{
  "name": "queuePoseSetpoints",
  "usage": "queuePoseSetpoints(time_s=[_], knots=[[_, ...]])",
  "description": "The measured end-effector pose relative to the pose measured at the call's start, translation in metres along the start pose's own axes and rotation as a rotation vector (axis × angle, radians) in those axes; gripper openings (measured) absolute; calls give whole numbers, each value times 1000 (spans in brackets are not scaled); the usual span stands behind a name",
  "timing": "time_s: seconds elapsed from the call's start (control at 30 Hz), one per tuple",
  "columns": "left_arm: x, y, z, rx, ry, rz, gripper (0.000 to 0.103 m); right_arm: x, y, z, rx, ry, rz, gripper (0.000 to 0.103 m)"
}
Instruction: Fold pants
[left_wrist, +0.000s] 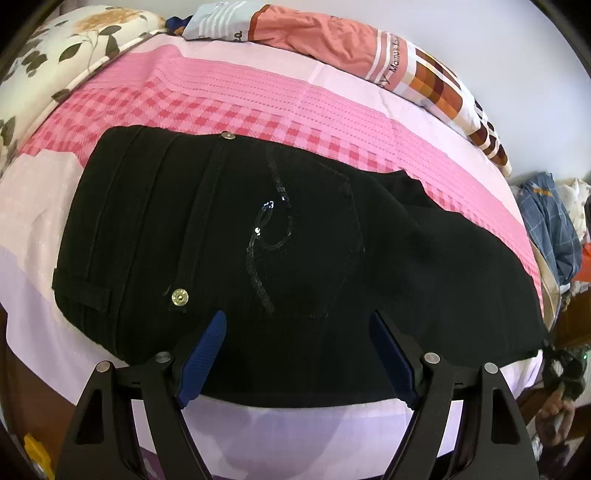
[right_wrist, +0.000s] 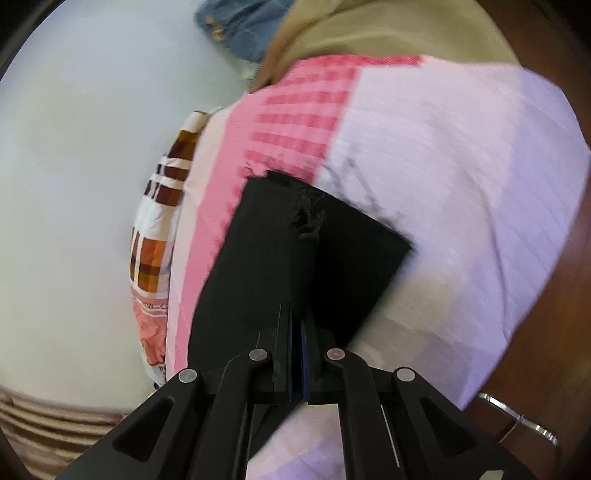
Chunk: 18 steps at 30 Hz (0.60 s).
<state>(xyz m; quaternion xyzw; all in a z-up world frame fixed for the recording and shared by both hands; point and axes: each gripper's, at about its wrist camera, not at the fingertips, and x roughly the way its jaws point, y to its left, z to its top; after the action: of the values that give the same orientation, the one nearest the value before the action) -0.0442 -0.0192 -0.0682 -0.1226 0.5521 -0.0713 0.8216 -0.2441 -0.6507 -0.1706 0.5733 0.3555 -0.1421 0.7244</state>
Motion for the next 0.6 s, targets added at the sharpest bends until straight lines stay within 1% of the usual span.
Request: queuePoseSetpoints(time_s=[0.07,0.17,0.23,0.27,0.33,0.37,0.4,0.43,0.47,0.5,0.53,0.57,0.6], knots=[[-1,1,-1,2,2,6,80,0,-6,-3,22,3,6,5],[0,1,-2,-2,10,8,80,-4,-3,-6,-1,-2,1,5],[0,3,-2,-7,8,6,80,1,-6,-4,-11,15,-35,5],[0,3,-2,-10,8,6,80,6,-13,-3,8,34,-66,5],[4,2,-3,-7,21,10,80,6,-22,1,38,38,-97,6],[5,1,-3,-3,25,15,80,1,-22,3,39,21,-129,15],[5,0,-3,2,27,21,80,-9,-18,7,24,-17,-173,18],[5,-1,-4,5,26,25,80,-18,-11,13,-3,-61,-203,18],[4,0,-3,7,26,26,80,-30,1,23,-56,-119,-196,18],[4,0,-2,6,26,27,80,-36,13,32,-99,-141,-168,18],[4,-1,-1,3,27,29,80,-36,25,42,-149,-132,-128,20],[6,-2,0,0,33,29,80,-24,42,55,-230,-61,-66,23],[8,-3,2,-3,42,27,80,-15,51,64,-277,-11,-29,23]])
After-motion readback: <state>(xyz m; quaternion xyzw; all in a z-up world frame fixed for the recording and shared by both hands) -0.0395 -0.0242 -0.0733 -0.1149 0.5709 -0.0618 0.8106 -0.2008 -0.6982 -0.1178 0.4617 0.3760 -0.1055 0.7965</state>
